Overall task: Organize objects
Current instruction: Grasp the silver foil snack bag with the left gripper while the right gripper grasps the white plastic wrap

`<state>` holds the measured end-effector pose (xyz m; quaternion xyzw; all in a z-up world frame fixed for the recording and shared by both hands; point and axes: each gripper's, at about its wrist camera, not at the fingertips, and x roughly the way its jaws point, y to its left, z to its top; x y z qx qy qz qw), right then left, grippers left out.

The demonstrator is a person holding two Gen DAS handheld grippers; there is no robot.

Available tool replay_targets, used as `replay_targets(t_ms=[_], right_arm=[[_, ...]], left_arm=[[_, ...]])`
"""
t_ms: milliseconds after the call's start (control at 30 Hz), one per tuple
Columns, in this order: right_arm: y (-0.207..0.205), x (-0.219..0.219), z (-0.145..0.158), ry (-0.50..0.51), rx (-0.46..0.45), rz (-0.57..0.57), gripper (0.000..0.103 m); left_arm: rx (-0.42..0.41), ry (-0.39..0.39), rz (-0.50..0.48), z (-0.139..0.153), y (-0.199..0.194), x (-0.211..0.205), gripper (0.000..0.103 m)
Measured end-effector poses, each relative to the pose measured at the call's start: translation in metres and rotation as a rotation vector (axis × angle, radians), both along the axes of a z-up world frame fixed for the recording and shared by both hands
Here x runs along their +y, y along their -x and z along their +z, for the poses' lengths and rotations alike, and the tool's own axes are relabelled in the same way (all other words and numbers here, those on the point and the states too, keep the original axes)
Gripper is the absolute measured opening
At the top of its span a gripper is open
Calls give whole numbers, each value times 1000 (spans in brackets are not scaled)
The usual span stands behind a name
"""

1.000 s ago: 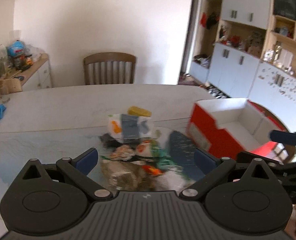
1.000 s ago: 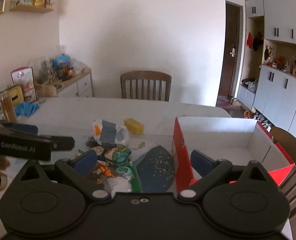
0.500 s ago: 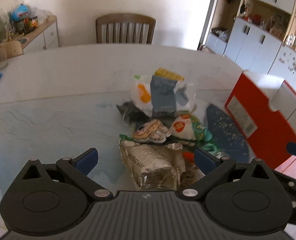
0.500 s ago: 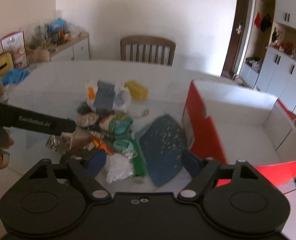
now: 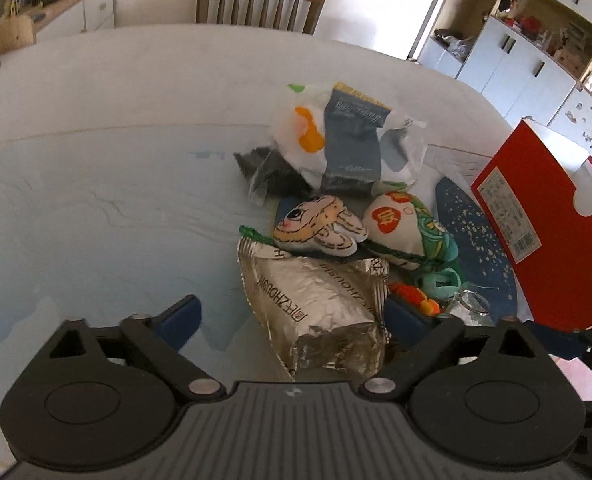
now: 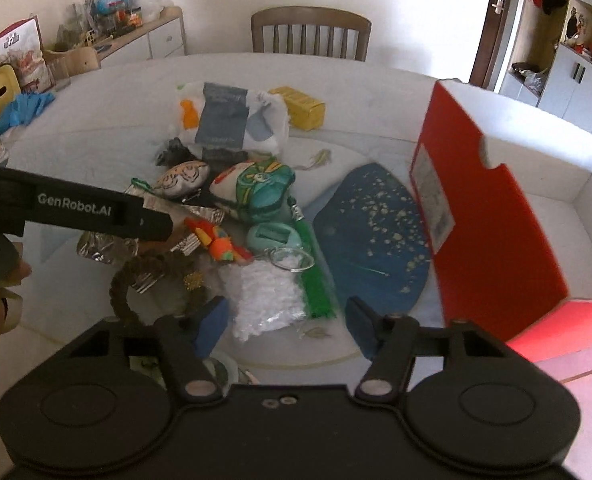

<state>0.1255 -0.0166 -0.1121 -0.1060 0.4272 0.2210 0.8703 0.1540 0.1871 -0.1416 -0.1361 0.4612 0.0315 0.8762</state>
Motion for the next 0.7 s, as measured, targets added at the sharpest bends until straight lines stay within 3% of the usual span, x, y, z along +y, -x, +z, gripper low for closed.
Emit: replay_targets(t_ms=[67,200,333,700], right_arm=[[-2,4,-2,5,5,3,63],[-9,7,-7,0,44,-10,58],[-12,7,-9,-9,78,-16,43],[-9,4,2,-10,96,-23,26]], left_arm=[[5,24,-2,-2,-1,3,93],[5,59,-12,-2,-1,7,83],[-6,97,-43,1,-1,6,58],[-6,101,-47,7,6,12,49]])
